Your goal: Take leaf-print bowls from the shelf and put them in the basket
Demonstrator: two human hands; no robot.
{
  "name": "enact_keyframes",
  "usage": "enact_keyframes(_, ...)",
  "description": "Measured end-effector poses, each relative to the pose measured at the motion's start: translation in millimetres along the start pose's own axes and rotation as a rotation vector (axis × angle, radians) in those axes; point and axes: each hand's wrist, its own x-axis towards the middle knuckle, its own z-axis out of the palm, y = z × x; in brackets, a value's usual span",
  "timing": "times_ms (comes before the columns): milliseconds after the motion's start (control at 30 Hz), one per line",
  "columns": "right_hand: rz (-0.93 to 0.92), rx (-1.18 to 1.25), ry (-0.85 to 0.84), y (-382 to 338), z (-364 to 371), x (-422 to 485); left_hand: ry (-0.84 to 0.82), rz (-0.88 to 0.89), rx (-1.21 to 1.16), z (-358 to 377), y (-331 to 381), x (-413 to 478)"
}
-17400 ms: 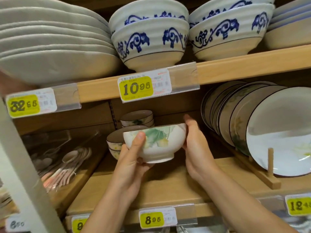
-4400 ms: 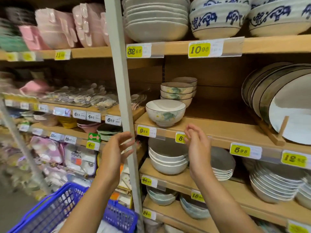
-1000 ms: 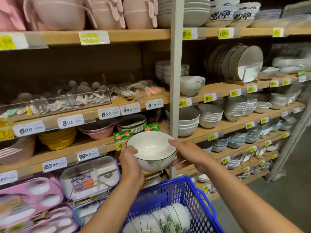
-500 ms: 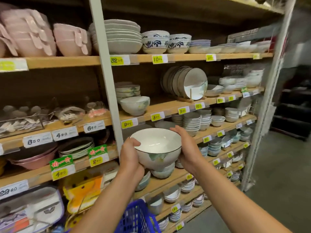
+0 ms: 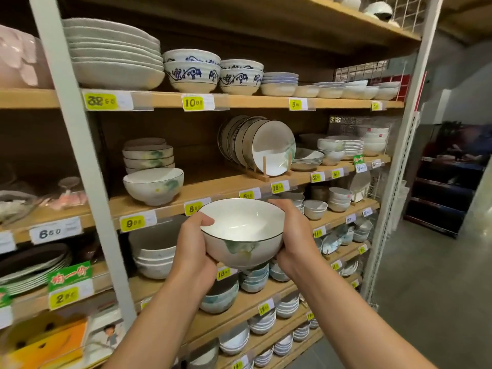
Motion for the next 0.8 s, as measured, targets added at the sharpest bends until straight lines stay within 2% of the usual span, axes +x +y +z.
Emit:
enact_keyframes(167,0.008,-0.005,-0.038,-12,12,47,-0.005,0.027,0.014,13,8,44)
enact_keyframes(567,0.038,0.054,-0.066,-47,64,193,0.037,0.239,0.071,40,32,188)
enact_keyframes(800,0.092,0.069,-0.143,-43,77,263,0.159,0.408,0.078,50,15,236)
